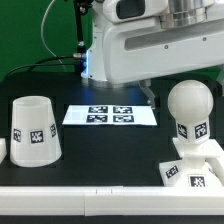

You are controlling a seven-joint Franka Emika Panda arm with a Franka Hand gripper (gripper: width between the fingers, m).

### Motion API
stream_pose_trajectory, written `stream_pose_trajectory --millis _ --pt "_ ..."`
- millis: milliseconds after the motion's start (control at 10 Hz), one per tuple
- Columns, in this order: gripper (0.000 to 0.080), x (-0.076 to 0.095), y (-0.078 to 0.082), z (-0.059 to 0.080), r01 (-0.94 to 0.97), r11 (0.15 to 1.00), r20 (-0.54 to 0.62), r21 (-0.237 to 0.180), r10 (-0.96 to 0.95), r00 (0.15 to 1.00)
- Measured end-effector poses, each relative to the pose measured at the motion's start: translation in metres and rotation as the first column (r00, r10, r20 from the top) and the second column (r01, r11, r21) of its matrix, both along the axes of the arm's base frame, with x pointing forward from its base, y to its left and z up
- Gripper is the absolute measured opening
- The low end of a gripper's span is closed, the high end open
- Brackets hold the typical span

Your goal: Assemble lamp

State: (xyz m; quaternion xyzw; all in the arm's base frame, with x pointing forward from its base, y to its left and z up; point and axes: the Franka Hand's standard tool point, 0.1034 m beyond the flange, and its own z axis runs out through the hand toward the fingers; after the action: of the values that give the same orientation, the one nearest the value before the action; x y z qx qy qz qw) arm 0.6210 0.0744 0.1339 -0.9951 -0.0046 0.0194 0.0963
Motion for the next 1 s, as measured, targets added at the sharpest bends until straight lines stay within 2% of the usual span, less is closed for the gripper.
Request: stream_pose_trajectory --millis 300,400,1000 --pt "0.0699 0.0016 0.0089 -0.0054 -0.004 1.000 0.017 -0.002 0.004 1.000" --pt "0.0578 0.0019 0.0081 -0.0052 -0.003 1.000 0.018 -0.003 0.003 1.000" --pt "0.0568 0.0019 0.0081 -0.0051 -0.003 1.000 0.018 -0.003 0.003 1.000"
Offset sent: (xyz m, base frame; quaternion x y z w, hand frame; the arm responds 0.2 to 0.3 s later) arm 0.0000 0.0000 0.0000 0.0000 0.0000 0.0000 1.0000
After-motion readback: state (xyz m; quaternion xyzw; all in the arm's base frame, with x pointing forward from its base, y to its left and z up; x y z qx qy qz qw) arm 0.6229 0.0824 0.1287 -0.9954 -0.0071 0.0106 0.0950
